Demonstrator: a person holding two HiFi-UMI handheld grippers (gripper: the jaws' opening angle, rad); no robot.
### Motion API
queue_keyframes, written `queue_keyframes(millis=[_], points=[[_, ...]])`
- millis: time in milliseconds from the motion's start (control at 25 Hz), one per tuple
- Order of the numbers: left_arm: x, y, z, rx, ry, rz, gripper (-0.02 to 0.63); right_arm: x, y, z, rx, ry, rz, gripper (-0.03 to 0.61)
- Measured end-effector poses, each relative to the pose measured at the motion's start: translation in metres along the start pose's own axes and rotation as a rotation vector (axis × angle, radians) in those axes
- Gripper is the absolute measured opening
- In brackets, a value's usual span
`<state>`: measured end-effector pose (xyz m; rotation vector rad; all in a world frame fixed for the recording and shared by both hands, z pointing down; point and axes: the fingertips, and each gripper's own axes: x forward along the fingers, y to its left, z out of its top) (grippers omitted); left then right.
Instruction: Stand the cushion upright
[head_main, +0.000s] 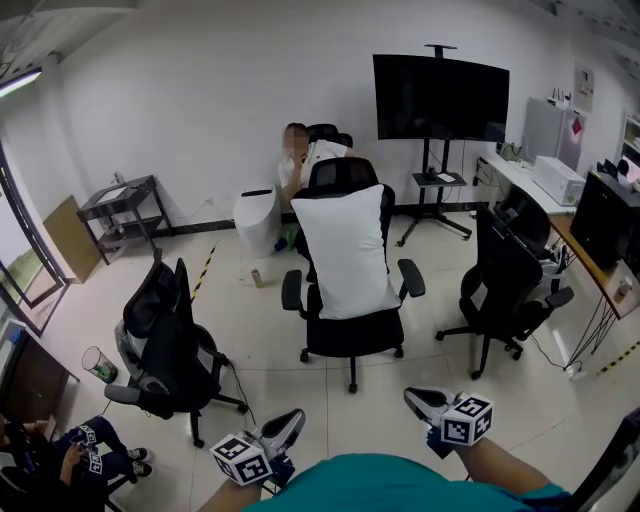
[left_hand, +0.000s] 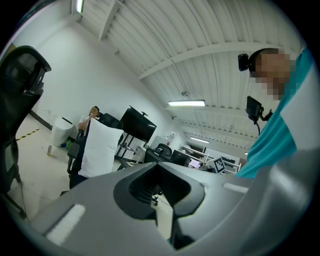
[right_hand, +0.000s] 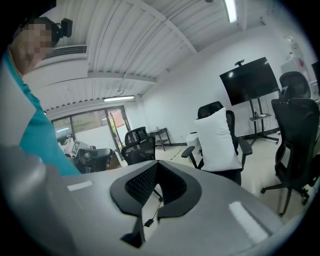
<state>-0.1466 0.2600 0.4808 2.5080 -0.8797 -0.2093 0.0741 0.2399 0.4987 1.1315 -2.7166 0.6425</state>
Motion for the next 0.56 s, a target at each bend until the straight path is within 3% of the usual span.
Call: queue_keyframes(millis=[560], points=[[0.0089,-0.0072,-0.0034,-0.005,-0.013,-0.001,0.011,-0.0069,-0.0075,0.0023,-0.022,0.01,0.012,0.0]])
